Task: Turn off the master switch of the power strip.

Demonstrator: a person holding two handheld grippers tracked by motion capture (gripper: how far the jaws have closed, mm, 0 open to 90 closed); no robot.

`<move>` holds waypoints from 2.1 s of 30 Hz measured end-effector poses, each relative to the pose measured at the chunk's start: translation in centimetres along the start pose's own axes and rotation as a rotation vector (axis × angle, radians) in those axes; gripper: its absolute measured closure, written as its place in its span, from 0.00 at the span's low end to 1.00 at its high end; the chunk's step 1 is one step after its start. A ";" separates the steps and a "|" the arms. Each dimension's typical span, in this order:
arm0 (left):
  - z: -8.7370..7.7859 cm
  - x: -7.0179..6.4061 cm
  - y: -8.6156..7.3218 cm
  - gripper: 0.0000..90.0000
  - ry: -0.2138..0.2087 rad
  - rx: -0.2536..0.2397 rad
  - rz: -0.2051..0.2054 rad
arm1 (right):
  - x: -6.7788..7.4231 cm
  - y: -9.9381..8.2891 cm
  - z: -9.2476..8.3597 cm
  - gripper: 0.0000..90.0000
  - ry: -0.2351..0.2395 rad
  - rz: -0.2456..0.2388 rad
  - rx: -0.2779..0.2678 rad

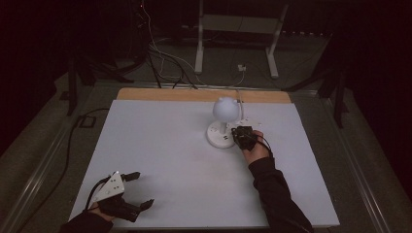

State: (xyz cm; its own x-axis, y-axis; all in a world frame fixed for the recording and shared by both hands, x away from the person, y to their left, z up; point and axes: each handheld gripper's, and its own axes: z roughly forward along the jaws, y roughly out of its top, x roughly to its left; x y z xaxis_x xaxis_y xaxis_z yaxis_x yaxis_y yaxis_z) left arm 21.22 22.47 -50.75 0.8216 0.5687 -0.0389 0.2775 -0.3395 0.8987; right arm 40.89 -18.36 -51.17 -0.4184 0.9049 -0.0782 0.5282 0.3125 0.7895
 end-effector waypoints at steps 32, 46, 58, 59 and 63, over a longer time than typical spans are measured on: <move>0.0 0.1 0.0 0.00 0.003 -0.003 -0.005 | -2.6 0.2 -3.3 0.07 0.220 0.125 -0.126; 0.0 0.0 0.0 0.00 0.002 -0.003 -0.005 | -2.9 -0.5 -4.8 0.00 0.255 0.082 -0.141; 0.0 0.0 0.0 0.00 -0.002 -0.002 -0.001 | -2.8 -1.6 -6.9 0.00 0.309 0.039 -0.156; 0.0 0.0 0.0 0.00 -0.002 -0.002 -0.003 | -2.8 -1.8 -7.2 0.00 0.295 0.025 -0.155; 0.0 0.0 0.0 0.00 -0.002 -0.002 -0.002 | -2.8 -2.3 -7.5 0.00 0.302 0.023 -0.147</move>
State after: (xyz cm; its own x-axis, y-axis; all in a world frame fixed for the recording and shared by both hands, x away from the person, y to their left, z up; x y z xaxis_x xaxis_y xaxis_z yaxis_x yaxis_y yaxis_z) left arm 21.22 22.46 -50.75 0.8223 0.5676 -0.0419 0.2783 -0.3368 0.8995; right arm 35.30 -23.83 -48.19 -0.6191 0.7780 0.1072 0.4369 0.2277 0.8702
